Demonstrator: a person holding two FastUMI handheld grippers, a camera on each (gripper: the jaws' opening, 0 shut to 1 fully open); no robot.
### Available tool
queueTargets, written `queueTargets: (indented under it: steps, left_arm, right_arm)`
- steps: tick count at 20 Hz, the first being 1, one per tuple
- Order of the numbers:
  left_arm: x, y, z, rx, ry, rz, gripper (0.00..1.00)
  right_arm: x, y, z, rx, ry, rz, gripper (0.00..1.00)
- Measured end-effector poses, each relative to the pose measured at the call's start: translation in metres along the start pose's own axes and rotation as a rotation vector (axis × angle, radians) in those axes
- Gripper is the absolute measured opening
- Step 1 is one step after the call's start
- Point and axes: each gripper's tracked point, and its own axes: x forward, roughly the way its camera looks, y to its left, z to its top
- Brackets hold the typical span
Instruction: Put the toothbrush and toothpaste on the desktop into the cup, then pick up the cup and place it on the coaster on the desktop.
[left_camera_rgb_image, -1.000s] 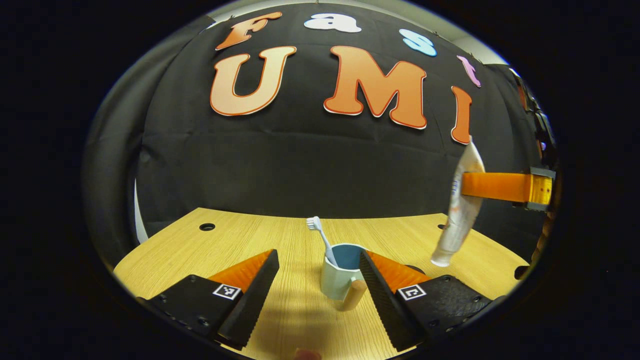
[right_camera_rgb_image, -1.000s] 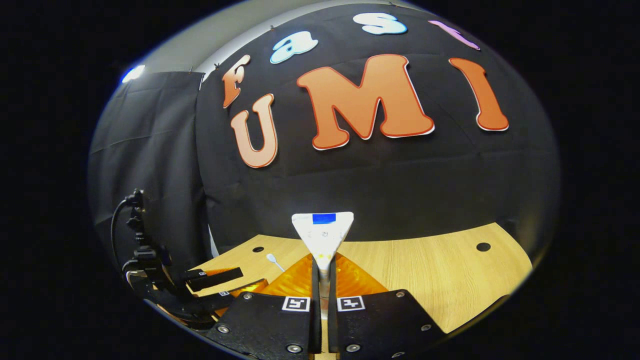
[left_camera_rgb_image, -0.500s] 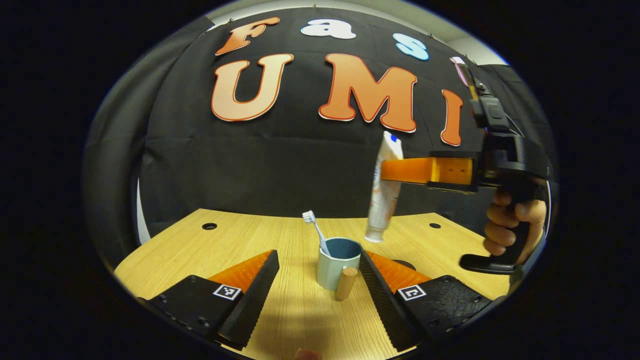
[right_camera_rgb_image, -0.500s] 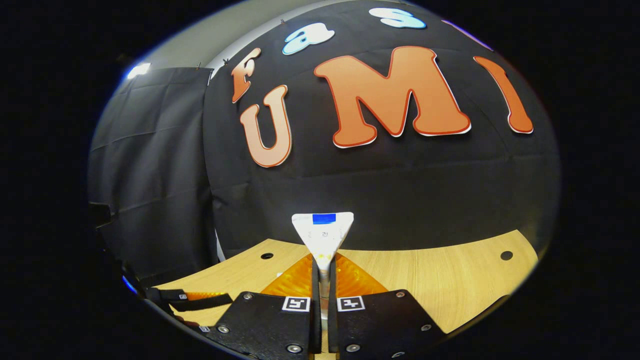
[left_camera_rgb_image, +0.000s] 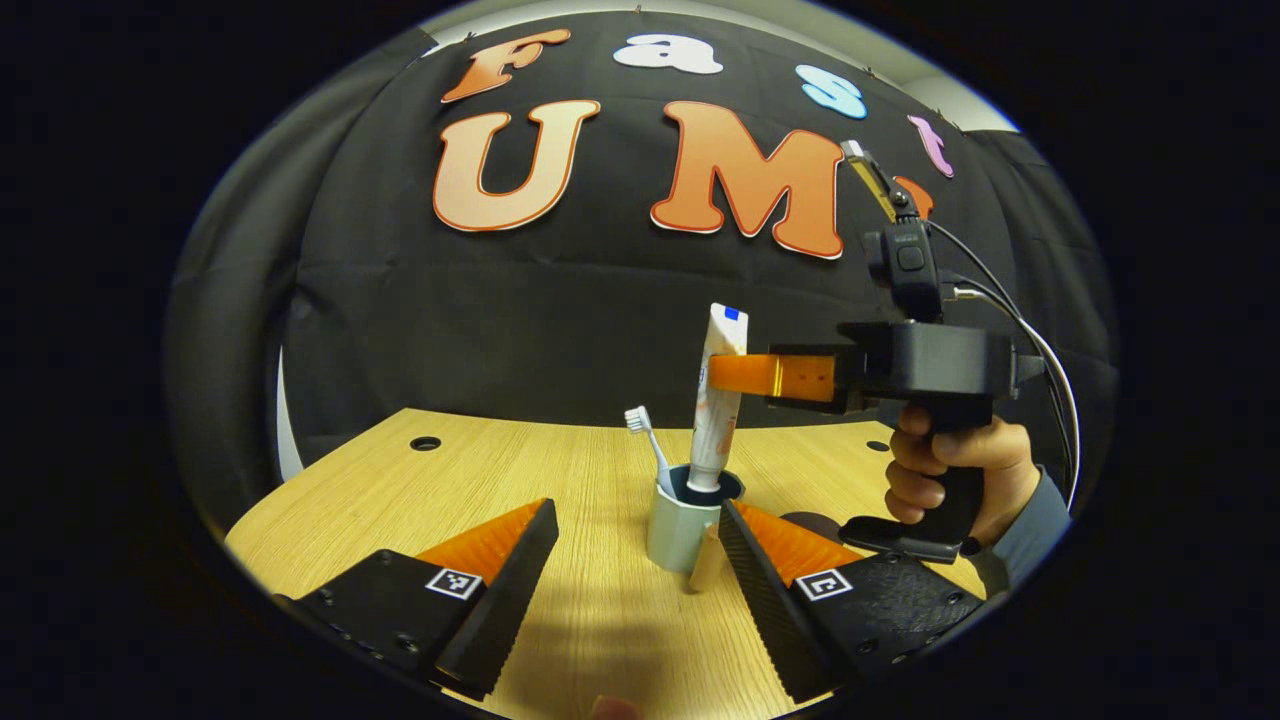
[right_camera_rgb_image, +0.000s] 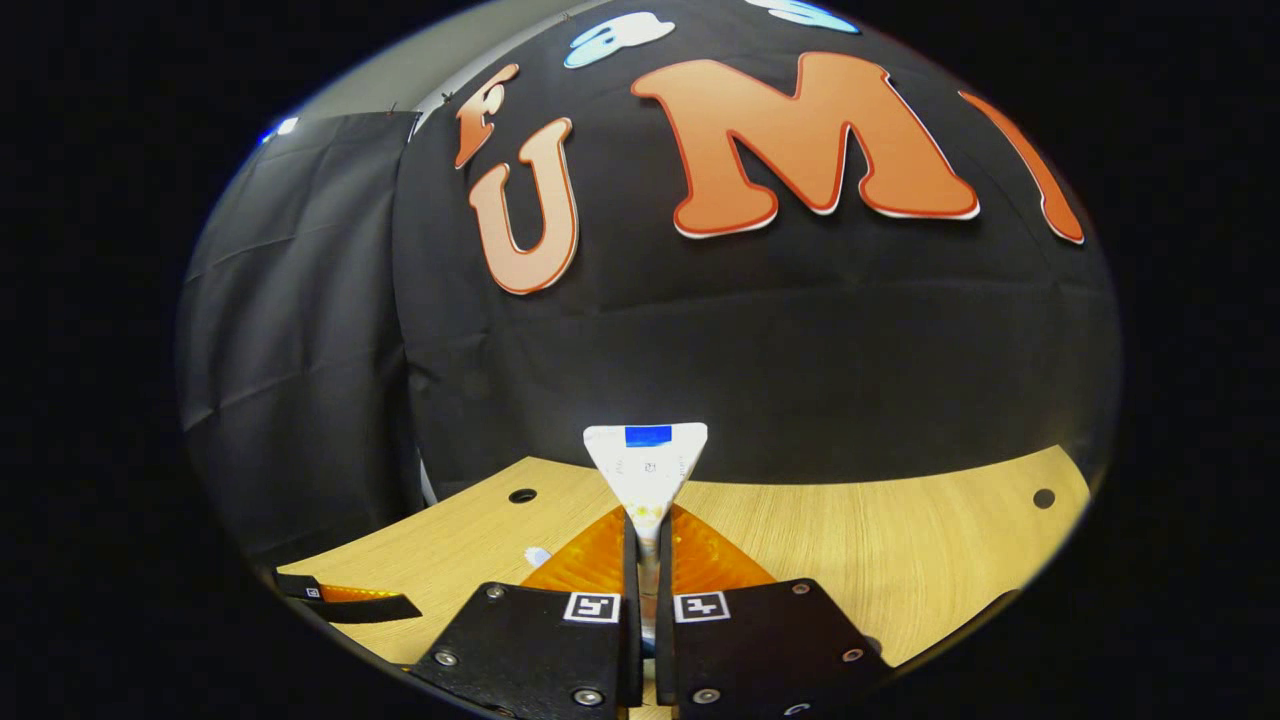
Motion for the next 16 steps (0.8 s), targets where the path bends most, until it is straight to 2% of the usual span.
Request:
queueTargets:
  steps: [8, 11, 14, 16]
  left_arm:
    - [0.005, 0.001, -0.019, -0.052, 0.055, -0.014, 0.98]
    - [0.002, -0.002, -0.020, -0.055, 0.059, -0.014, 0.98]
    - [0.005, -0.005, -0.021, -0.037, 0.067, -0.012, 0.98]
    - [0.008, -0.010, -0.021, -0.025, 0.075, -0.018, 0.98]
  right_arm:
    - [0.004, -0.005, -0.029, -0.031, 0.037, -0.021, 0.06]
    - [0.002, -0.002, -0.044, -0.032, 0.079, -0.006, 0.13]
    - [-0.006, -0.006, -0.050, -0.041, 0.109, -0.021, 0.18]
    - [-0.016, -0.008, -0.045, -0.032, 0.103, -0.021, 0.28]
